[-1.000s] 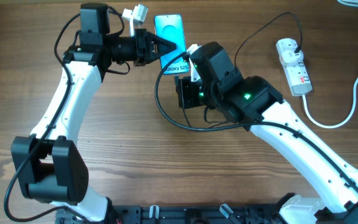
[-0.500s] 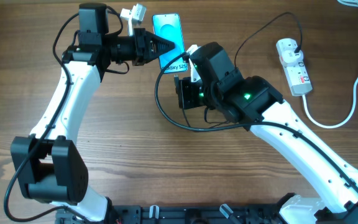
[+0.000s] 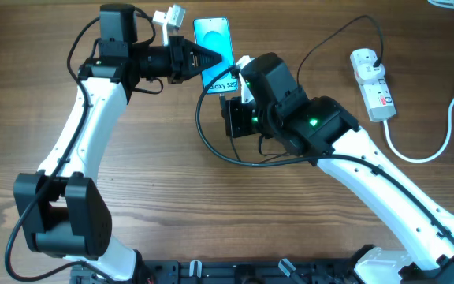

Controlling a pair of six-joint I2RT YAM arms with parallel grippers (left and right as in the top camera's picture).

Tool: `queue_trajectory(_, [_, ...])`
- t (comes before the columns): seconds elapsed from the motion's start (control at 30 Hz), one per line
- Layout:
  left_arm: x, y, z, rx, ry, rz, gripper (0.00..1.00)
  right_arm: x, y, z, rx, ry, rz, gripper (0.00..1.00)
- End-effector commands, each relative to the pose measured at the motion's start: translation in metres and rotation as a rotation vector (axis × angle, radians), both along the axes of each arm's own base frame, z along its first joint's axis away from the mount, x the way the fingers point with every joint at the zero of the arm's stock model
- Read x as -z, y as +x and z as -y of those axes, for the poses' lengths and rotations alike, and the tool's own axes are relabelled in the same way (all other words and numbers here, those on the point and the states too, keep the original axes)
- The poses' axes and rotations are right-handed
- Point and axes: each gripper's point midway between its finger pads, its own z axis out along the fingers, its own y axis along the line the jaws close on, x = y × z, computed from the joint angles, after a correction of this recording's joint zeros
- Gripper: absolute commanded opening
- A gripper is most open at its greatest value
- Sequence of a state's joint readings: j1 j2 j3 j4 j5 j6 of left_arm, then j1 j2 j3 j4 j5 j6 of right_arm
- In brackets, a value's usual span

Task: Plug charger to phone and switch on socket
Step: 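Push the USB-C plug up into the phone port with the right gripper, then release the plug with the right gripper and lower the phone to the table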

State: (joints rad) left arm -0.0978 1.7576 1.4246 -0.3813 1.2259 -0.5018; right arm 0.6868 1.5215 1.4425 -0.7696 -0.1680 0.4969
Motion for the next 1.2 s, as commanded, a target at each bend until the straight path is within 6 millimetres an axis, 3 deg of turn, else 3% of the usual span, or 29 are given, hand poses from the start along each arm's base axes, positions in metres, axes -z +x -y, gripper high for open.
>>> queue_trajectory(0.0, [-0.012,-0.004,-0.001,0.027,-0.025,0.038,0.04,-0.014,0.001,-0.007,-0.015,0.033,0.023,0.04])
queue_trajectory(0.7, [-0.009,-0.006,-0.001,0.028,-0.021,0.015,0.04,-0.017,0.003,-0.008,-0.027,0.034,0.047,0.04])
queue_trajectory(1.17, [-0.013,-0.016,0.002,0.071,-0.057,-0.012,0.04,-0.033,0.025,-0.01,0.025,0.055,0.159,0.05])
